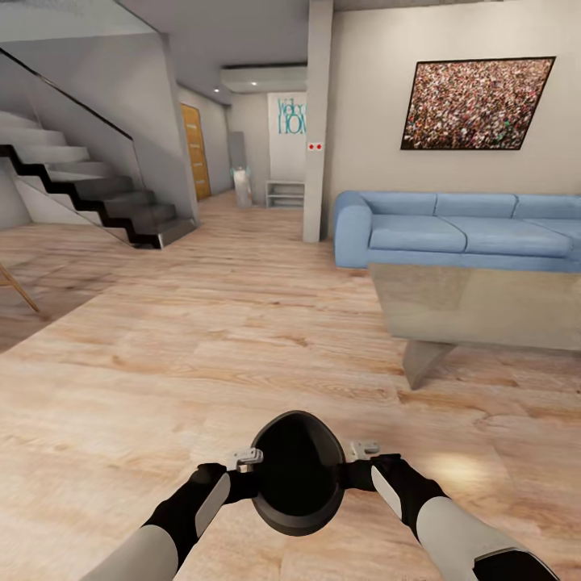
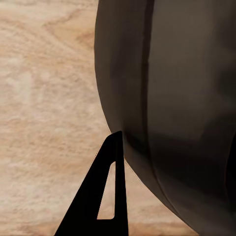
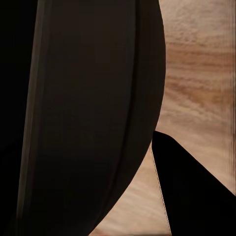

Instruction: Place each of the two pumpkins and all three candles from the living room inside a cabinet in the living room (use any cabinet), then make sure every cabinet is closed, and position the cauldron so it is next to a table in the living room.

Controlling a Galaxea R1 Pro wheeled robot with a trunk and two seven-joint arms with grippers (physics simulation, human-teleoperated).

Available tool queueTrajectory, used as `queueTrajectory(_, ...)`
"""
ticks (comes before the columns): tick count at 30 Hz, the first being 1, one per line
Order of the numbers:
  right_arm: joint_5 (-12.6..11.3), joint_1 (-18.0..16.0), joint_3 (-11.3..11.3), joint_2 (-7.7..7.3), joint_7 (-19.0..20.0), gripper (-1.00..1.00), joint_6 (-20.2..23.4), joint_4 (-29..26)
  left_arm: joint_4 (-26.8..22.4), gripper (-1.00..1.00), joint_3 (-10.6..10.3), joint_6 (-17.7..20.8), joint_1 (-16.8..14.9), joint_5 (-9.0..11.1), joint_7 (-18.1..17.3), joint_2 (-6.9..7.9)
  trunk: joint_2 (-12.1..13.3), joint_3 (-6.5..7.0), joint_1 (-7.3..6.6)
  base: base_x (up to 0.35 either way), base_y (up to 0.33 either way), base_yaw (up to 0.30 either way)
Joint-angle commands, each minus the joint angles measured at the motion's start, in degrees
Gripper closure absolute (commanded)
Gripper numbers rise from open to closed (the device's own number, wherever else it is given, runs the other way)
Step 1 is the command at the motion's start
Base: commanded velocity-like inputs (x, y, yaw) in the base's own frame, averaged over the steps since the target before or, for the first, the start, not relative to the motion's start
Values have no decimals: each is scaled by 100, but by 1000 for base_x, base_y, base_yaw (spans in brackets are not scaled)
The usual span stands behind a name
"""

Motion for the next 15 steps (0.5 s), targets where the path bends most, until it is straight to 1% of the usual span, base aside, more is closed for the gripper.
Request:
queueTrajectory(1, -125, -1, -44, 10, 26, 100, 17, 15, -124, 100, -201, -20, 1, 153, -29, -36, 0, 8, 0, 0, 0, -209)
queueTrajectory(5, -125, -1, -44, 10, 24, 100, 17, 15, -115, 100, -243, -20, 1, 153, -26, -36, 0, 35, 0, 0, 0, -209)
queueTrajectory(15, -125, -1, -44, 10, 24, 100, 17, 15, -105, 100, -250, -20, 1, 153, -21, -36, 0, 104, 0, 0, 0, -209)
